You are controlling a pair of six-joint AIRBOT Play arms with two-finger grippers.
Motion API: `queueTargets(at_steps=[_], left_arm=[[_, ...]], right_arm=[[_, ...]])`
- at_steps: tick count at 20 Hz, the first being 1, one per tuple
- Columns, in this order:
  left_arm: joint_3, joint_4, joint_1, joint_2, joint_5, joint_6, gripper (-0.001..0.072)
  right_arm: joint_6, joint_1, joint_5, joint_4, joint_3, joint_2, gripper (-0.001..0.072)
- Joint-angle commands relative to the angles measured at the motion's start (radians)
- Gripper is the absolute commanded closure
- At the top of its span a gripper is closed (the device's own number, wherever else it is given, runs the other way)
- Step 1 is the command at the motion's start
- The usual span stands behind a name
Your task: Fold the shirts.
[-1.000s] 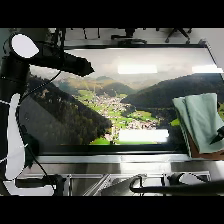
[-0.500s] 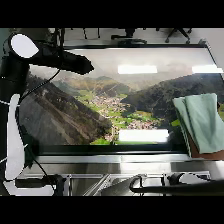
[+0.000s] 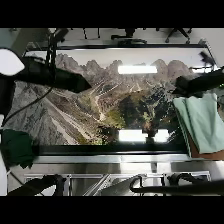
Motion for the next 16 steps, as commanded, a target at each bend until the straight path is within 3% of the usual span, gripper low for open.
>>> queueTargets(at_steps=[1, 6, 16], left_arm=[[-0.303, -0.023, 0.001, 0.167, 0.047, -0.010, 0.0695], [-0.630, -0.024, 0.001, 0.340, 0.131, -0.013, 0.0696], [-0.734, -0.021, 0.001, 0.462, 0.205, -0.013, 0.0695]], right_arm=[[-0.031, 0.198, -0.152, -0.058, -0.211, 0.028, 0.0696], [-0.063, 0.317, -0.300, -0.037, -0.439, 0.085, 0.0696], [-0.059, 0.337, -0.304, -0.030, -0.443, 0.083, 0.0696]])
